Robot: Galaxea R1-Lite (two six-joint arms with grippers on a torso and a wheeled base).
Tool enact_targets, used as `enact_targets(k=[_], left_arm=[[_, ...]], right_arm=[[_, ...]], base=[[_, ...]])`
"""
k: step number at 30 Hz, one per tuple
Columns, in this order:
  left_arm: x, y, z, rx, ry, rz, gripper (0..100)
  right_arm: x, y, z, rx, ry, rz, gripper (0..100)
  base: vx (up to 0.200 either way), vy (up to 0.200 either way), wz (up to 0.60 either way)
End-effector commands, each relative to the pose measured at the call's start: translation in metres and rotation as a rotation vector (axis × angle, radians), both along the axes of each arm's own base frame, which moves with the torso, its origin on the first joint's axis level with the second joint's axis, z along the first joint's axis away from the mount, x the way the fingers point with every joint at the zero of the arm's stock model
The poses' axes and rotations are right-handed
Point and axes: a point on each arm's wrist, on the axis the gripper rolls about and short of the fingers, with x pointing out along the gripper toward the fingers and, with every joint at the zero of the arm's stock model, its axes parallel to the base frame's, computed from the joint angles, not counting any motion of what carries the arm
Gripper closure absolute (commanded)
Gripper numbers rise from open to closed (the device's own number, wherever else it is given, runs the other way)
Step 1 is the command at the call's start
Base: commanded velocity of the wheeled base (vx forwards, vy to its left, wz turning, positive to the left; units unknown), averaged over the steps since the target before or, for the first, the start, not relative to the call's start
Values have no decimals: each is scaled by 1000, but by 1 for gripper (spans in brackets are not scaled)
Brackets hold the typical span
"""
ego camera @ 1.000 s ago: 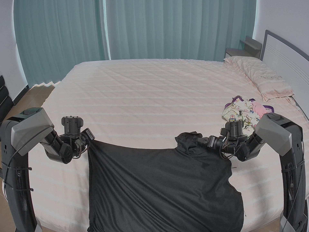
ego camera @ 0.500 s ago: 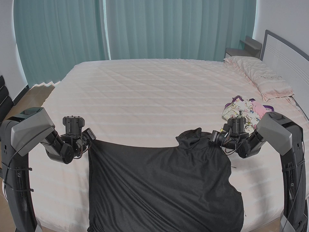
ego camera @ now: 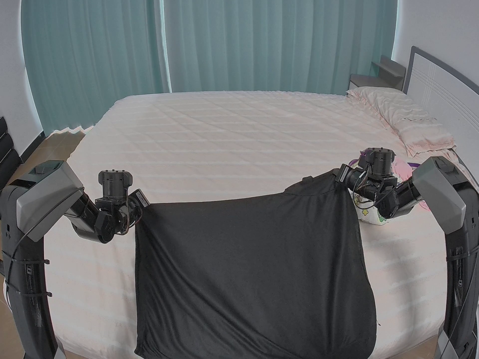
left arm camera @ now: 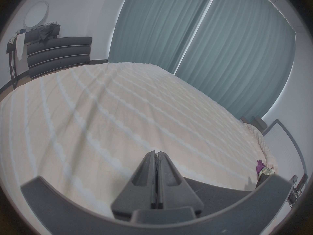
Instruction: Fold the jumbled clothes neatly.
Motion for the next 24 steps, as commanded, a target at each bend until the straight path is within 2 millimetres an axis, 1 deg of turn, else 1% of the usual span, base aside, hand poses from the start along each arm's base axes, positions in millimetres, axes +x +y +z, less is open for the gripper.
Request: enact_targets(k=[1,3,6,7,9,12,16,17,18,19,21,22,24], left_arm=[[14,-1,-2,-4,-25,0,100],[19,-1,-6,-2,-23,0,100],[20,-2,-14,-1,-6,0,100],[20,-2,-20,0,6,-2,100],[21,-2,-27,1,17,-2,100],[26,-3,-31,0,15,-3,100],[30,-4,-33,-5,7,-4,100],[30,-4,-34,-5,9,-4,100],[30,-4,-35,-5,12,-4,100],[30,-5,-39,-4,21,-7,0],[29,-7,-42,-4,27,-10,0],[29,-7,-44,0,33,-10,0],[30,-7,-44,1,32,-9,0]], right_arm=[[13,3,2,-5,-43,-26,100],[18,3,2,-10,-57,-56,100],[17,3,-3,-15,-44,-60,100],[17,3,-6,-17,-37,-60,100],[17,3,-18,-25,-7,-60,100],[18,3,-28,-27,10,-60,100],[17,4,-41,-38,39,-70,100],[17,5,-44,-39,45,-69,0],[16,4,-44,-40,47,-69,0],[15,7,-47,-42,55,-64,0],[13,10,-50,-43,67,-59,0],[11,9,-55,-46,83,-59,0],[9,8,-58,-48,96,-62,0]], base=[[0,0,0],[0,0,0],[0,0,0],[0,0,0],[0,0,0],[0,0,0],[0,0,0],[0,0,0],[0,0,0],[0,0,0],[0,0,0],[0,0,0],[0,0,0]])
